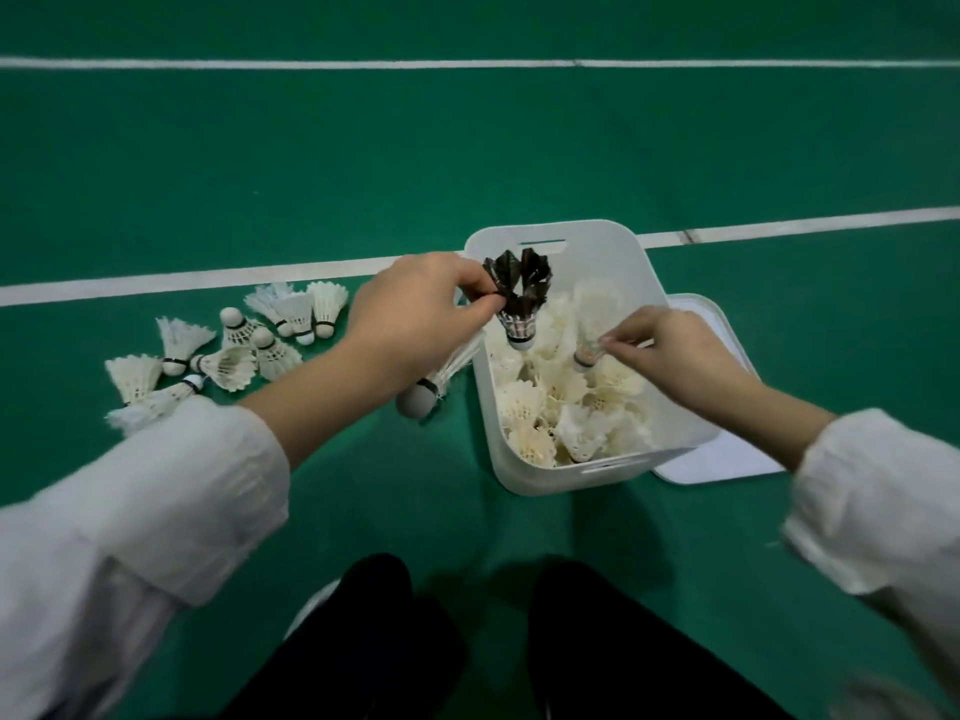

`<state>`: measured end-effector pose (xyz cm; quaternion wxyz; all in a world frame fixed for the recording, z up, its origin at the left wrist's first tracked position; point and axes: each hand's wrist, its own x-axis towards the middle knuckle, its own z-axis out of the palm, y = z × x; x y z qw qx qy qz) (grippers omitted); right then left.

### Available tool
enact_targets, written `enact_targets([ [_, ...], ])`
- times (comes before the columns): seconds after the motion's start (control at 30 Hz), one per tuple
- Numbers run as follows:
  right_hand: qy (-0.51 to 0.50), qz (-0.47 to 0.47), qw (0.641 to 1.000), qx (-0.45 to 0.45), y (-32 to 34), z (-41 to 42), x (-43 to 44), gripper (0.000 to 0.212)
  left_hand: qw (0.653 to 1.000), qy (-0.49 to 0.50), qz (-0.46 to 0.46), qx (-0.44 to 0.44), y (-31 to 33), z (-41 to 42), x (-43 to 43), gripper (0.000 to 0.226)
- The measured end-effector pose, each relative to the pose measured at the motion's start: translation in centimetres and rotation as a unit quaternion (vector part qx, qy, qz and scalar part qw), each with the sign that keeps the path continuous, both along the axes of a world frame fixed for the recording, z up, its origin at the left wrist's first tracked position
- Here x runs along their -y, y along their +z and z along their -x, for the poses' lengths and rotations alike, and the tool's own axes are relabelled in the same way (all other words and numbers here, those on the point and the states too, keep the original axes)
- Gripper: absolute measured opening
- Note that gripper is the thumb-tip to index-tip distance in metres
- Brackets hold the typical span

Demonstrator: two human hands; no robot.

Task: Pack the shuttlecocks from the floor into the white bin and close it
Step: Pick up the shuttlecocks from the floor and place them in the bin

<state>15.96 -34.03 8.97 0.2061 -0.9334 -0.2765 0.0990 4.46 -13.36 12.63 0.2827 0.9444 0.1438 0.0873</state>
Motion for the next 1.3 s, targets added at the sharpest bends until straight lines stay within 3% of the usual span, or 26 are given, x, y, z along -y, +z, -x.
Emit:
enact_targets([
  [0.2,-0.007,0.029,0.999,-0.033,-5.0,-1.1,-1.3,0.023,0.998,-0.041,-0.051,-0.014,-0.9,-1.9,1.1,0.016],
  [0.37,-0.012,0.094,0.989,-0.113,-9.8,-1.8,-1.4,0.024,0.998,-0.030,-0.053,-0.036,-3.5,-3.8,0.6,0.018],
  [0.57,-0.034,0.102,0.983,-0.149,-10.1,-2.9,-1.4,0.023,0.997,-0.048,-0.044,-0.031,-6.5,-5.5,0.9,0.019],
  [0.67,-0.058,-0.035,0.996,-0.060,-7.4,-2.7,-1.0,0.041,0.998,-0.036,-0.036,-0.031,-7.2,-6.3,0.6,0.019],
  [0.73,-0.042,-0.161,0.984,-0.067,-5.2,-2.1,-1.3,0.053,0.999,-0.027,-0.018,-0.026,-7.5,-6.6,0.4,0.019],
  [0.77,-0.015,-0.173,0.981,-0.082,-4.5,-1.9,-1.8,0.058,0.999,-0.027,-0.013,-0.024,-7.5,-6.8,0.3,0.019],
  [0.83,0.040,-0.128,0.988,-0.081,-4.3,-1.9,-3.0,0.056,0.999,-0.036,-0.014,-0.021,-7.6,-7.0,0.3,0.018],
  [0.97,0.046,-0.084,0.994,-0.056,-5.0,-2.6,-4.4,0.017,0.999,-0.038,0.005,-0.011,-7.9,-7.0,0.1,0.016],
  [1.13,0.011,-0.042,0.997,-0.056,-5.5,-3.0,-3.7,0.022,0.997,-0.034,0.059,-0.028,-7.9,-6.1,-0.2,0.032],
  [1.3,0.038,0.021,0.995,-0.092,-6.2,-1.6,-3.5,0.025,0.988,-0.009,0.155,0.022,-7.8,-4.1,-1.1,0.036],
])
